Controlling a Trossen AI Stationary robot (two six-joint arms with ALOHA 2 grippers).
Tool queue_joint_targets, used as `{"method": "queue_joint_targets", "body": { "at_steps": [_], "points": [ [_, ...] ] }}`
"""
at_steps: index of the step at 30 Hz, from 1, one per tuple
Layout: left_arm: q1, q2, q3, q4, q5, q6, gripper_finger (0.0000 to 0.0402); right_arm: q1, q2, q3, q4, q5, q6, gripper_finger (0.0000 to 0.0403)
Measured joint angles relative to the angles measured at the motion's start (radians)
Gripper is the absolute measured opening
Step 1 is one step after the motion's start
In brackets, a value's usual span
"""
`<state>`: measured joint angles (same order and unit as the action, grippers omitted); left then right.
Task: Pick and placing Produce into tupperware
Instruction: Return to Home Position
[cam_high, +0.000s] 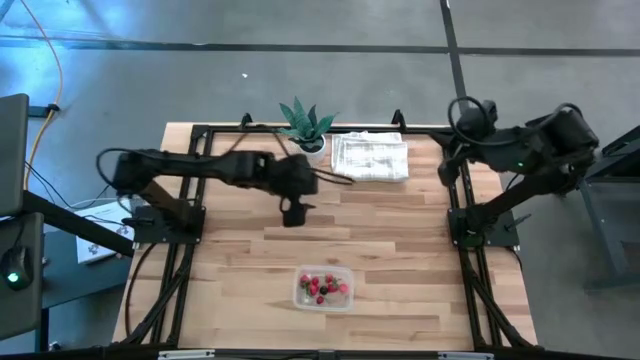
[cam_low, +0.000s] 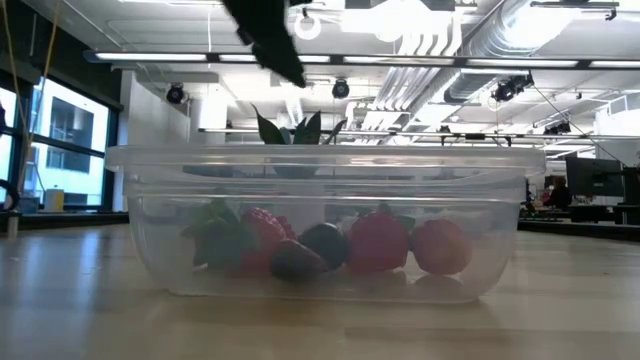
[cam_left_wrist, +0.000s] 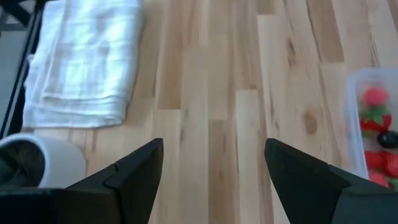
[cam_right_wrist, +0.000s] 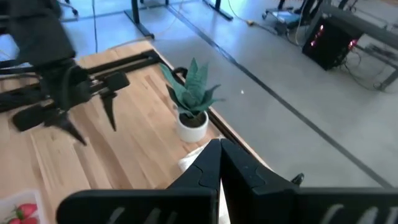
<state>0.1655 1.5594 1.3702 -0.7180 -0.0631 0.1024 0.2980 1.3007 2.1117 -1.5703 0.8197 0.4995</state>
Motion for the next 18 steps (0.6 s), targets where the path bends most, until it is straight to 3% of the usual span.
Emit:
{"method": "queue_joint_targets", "body": {
  "at_steps": [4,7,12,15,18],
  "points": [
    [0.058,-0.151,-0.215,0.145,0.047,-0.042,0.0271,0.063,-0.007,-0.012,0.008,0.051,0.022,0.0000],
    [0.102,-0.280,-0.374,0.266,0.071,-0.081,0.0271,0.103,-0.044,-0.118,0.072,0.089,0.039,0.0000],
    [0.183,-0.491,-0.559,0.385,0.117,-0.108,0.0271,0.149,-0.210,-0.508,0.366,0.137,0.084,0.0000],
    [0.246,-0.600,-0.623,0.399,0.181,-0.108,0.0271,0.154,-0.355,-0.799,0.674,0.138,0.034,0.0000],
    [0.321,-0.687,-0.682,0.427,0.276,-0.087,0.0271,0.142,-0.510,-1.073,1.033,0.072,-0.082,0.0000]
  ]
}}
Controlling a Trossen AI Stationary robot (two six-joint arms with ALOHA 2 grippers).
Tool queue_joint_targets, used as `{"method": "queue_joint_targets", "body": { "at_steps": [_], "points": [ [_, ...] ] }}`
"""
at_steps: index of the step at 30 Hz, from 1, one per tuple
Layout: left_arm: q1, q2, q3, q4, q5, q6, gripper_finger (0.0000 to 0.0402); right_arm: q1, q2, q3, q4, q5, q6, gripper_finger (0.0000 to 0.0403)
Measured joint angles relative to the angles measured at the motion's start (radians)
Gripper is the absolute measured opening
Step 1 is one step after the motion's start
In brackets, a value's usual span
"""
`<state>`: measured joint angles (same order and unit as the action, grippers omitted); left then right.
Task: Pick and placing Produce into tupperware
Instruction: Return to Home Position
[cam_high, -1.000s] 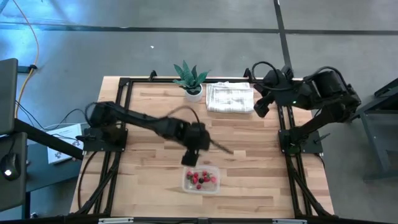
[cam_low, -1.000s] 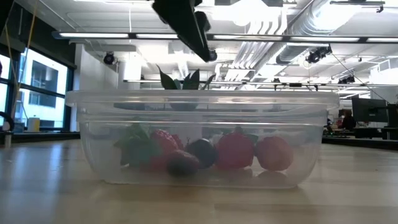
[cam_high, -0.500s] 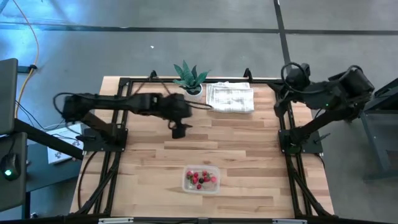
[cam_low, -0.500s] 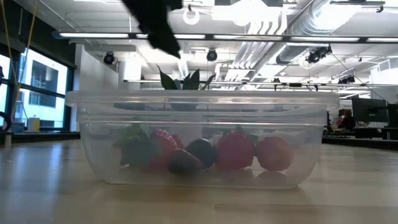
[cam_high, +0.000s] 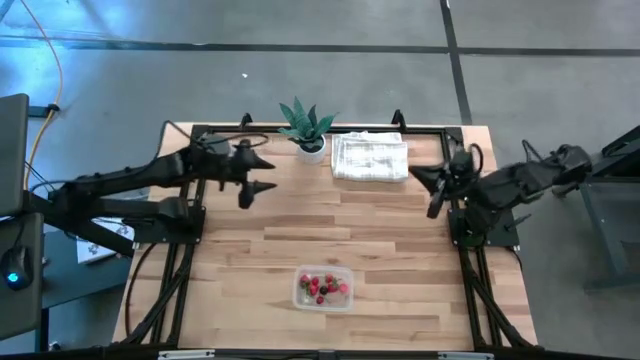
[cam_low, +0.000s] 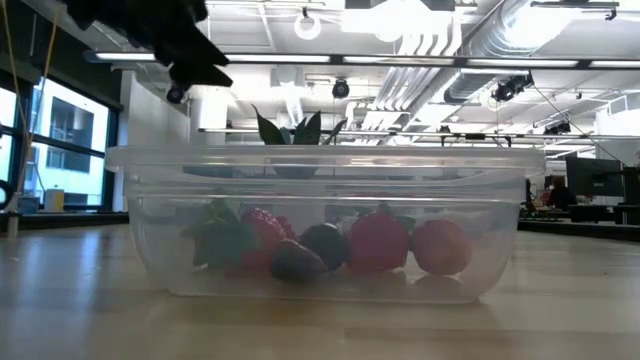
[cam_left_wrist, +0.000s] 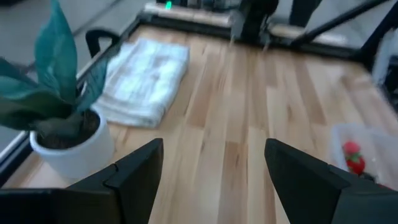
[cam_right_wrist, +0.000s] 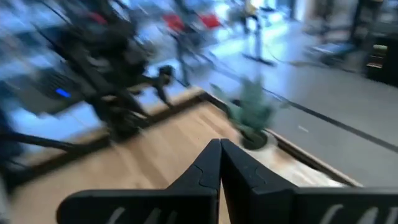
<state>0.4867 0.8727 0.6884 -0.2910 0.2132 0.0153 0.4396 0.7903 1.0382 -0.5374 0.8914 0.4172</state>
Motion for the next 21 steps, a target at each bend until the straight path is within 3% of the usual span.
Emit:
{"method": "queue_joint_targets", "body": {
  "at_steps": [3,6,10,15,21],
  "points": [
    [0.082,-0.059,-0.065,0.070,0.099,0.004,0.0271,-0.037,-0.152,-0.240,0.344,-0.102,-0.134,0.0000],
    [0.158,-0.092,-0.129,0.127,0.188,-0.029,0.0271,-0.085,-0.285,-0.421,0.545,-0.135,-0.187,0.0000],
    [0.207,-0.122,-0.188,0.180,0.290,-0.076,0.0271,-0.135,-0.427,-0.592,0.625,-0.189,-0.162,0.0000],
    [0.207,-0.158,-0.237,0.187,0.279,-0.067,0.0271,-0.165,-0.560,-0.726,0.632,-0.274,-0.084,0.0000],
    [0.207,-0.206,-0.300,0.189,0.275,-0.120,0.0271,-0.167,-0.715,-0.824,0.649,-0.266,-0.077,0.0000]
  ]
}}
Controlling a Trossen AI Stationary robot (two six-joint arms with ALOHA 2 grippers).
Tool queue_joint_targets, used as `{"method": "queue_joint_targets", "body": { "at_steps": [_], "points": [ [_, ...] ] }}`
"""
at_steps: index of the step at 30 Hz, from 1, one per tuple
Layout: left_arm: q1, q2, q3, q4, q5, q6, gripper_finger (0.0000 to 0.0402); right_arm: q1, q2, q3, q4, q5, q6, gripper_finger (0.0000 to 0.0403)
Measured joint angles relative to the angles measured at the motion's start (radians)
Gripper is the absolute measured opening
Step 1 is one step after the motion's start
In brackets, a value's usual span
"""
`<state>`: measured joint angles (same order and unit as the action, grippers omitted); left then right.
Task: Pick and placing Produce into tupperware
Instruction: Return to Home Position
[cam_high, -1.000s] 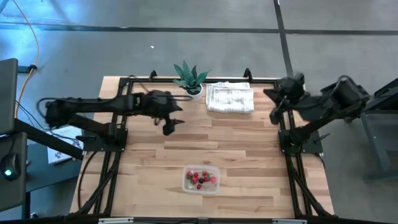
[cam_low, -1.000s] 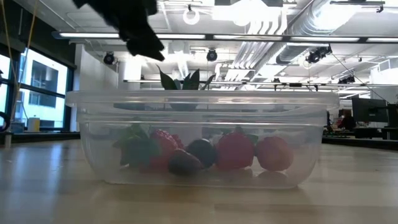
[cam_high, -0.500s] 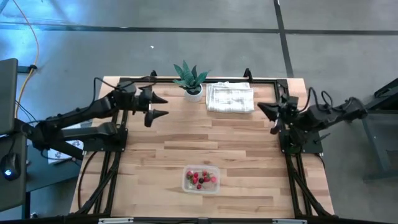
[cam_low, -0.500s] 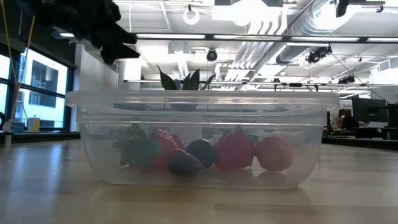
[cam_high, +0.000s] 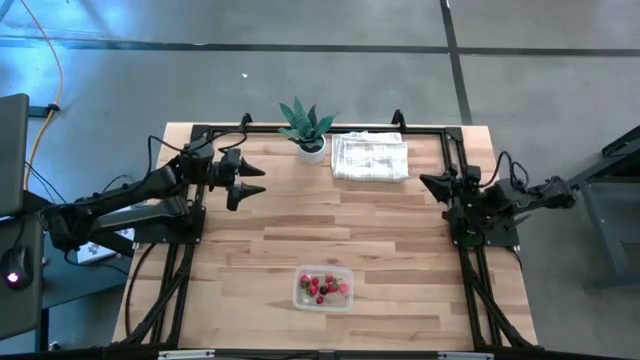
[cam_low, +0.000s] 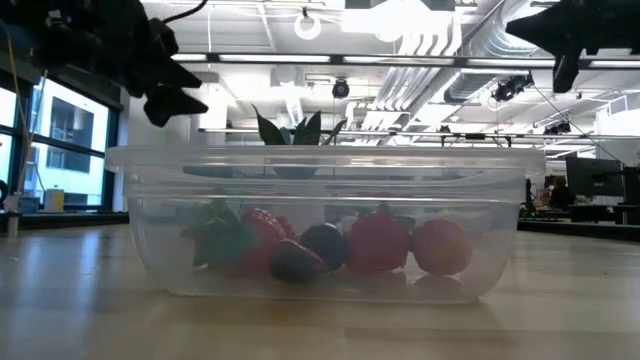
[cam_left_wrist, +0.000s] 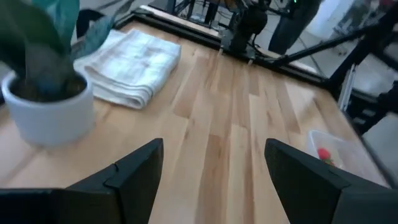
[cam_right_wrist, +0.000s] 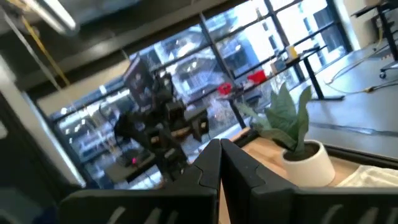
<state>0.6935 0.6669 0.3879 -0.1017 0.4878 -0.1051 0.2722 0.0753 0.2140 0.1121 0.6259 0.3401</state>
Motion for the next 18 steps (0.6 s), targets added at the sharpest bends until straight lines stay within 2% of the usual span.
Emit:
{"method": "queue_joint_targets", "body": {
  "at_steps": [3,9,15,18],
  "points": [
    [-0.012,-0.042,-0.012,-0.006,-0.036,-0.094,0.0271,0.000,-0.058,-0.024,-0.002,0.034,0.000,0.0000],
    [-0.185,-0.178,-0.012,-0.025,-0.259,-0.101,0.0271,0.000,-0.059,-0.033,0.000,0.059,0.023,0.0000],
    [-0.373,-0.311,-0.018,-0.263,-0.520,-0.114,0.0271,0.000,-0.058,-0.033,-0.019,0.059,0.020,0.0000],
    [-0.447,-0.371,-0.074,-0.252,-0.609,-0.153,0.0271,0.000,-0.058,-0.033,-0.019,0.063,0.014,0.0000]
  ]
}}
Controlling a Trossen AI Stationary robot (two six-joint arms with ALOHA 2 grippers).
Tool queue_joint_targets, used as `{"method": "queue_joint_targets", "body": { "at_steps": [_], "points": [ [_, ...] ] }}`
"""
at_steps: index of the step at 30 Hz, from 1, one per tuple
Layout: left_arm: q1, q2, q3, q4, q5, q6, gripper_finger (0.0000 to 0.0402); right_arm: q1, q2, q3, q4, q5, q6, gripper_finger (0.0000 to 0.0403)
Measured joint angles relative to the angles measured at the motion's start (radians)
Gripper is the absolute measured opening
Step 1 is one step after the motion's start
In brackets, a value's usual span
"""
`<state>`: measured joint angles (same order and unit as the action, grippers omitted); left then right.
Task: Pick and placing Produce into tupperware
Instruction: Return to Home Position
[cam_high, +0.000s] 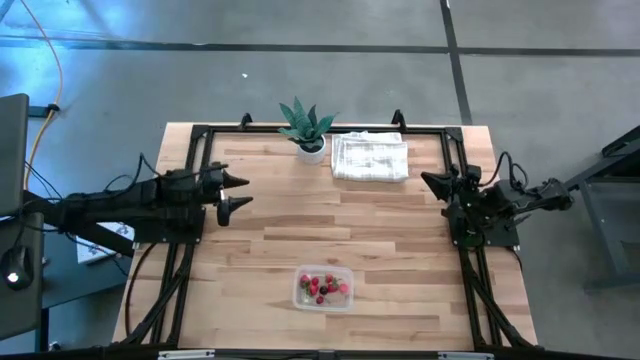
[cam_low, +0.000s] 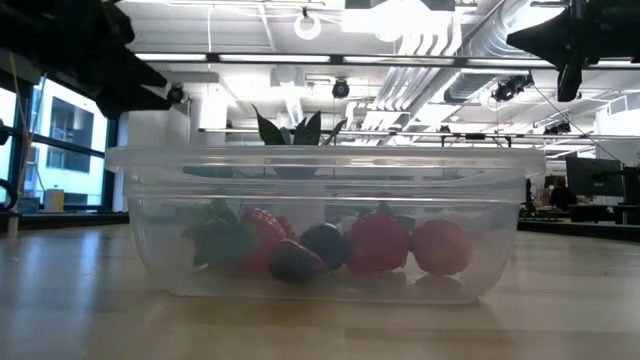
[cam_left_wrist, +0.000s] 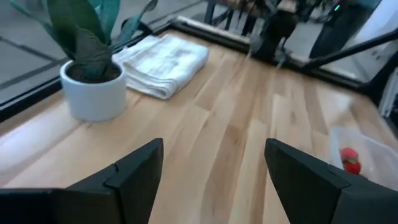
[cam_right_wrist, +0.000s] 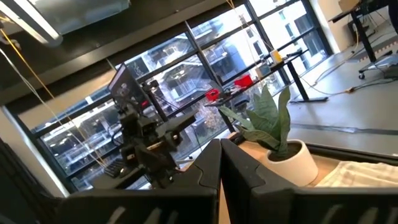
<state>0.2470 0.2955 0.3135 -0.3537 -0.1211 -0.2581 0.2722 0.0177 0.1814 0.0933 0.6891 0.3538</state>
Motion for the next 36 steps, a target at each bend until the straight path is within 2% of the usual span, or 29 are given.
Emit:
{"method": "queue_joint_targets", "body": {
  "at_steps": [4,11,16,20,27,36],
  "points": [
    [-0.058,-0.089,-0.103,0.074,-0.049,-0.043,0.0271,0.000,0.000,0.000,-0.011,0.002,0.008,0.0000],
    [-0.071,-0.225,-0.212,0.051,-0.059,-0.132,0.0271,0.000,0.000,0.000,-0.113,0.052,0.035,0.0000],
    [-0.071,-0.228,-0.207,0.045,-0.076,-0.116,0.0271,0.000,0.000,0.000,-0.194,0.058,0.063,0.0000],
    [-0.071,-0.214,-0.207,0.027,-0.077,-0.117,0.0271,0.000,0.001,0.000,-0.218,0.041,-0.024,0.0000],
    [-0.071,-0.215,-0.207,0.065,-0.025,-0.259,0.0271,0.001,0.001,0.000,-0.239,0.032,-0.156,0.0000],
    [-0.071,-0.215,-0.207,0.068,-0.050,-0.272,0.0271,0.001,0.001,0.000,-0.382,0.027,-0.042,0.0000]
  ]
}}
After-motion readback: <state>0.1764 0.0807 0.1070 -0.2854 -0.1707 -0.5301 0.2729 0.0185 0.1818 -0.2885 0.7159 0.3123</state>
